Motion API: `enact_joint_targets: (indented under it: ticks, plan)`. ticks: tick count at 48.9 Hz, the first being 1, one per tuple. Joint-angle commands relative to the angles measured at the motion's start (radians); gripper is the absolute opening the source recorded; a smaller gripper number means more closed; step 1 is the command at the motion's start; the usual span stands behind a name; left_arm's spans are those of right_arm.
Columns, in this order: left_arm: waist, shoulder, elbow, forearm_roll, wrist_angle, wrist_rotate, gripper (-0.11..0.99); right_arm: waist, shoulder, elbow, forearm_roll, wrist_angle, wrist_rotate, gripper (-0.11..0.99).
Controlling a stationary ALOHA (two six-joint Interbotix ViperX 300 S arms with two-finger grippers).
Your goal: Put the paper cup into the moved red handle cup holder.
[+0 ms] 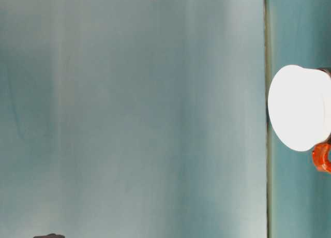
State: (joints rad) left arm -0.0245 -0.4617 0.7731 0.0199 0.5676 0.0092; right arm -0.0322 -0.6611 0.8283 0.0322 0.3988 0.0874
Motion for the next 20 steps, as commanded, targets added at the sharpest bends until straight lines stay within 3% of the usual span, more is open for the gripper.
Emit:
enact_joint_targets:
  ticks: [1, 10, 15, 20]
  plan:
    - [-0.003, -0.009, -0.012, 0.002, -0.005, -0.002, 0.83, 0.002, -0.006, -0.009, -0.002, -0.011, -0.009, 0.93]
    - [-0.002, -0.009, -0.011, 0.002, -0.003, -0.002, 0.83, 0.002, -0.006, -0.009, -0.005, -0.017, -0.021, 0.93]
    - [-0.002, -0.008, -0.011, 0.002, -0.003, -0.002, 0.83, 0.003, -0.008, -0.005, -0.017, -0.028, -0.060, 0.93]
    - [-0.002, -0.009, -0.011, 0.002, -0.003, -0.002, 0.83, 0.003, -0.011, -0.005, -0.015, -0.043, -0.094, 0.93]
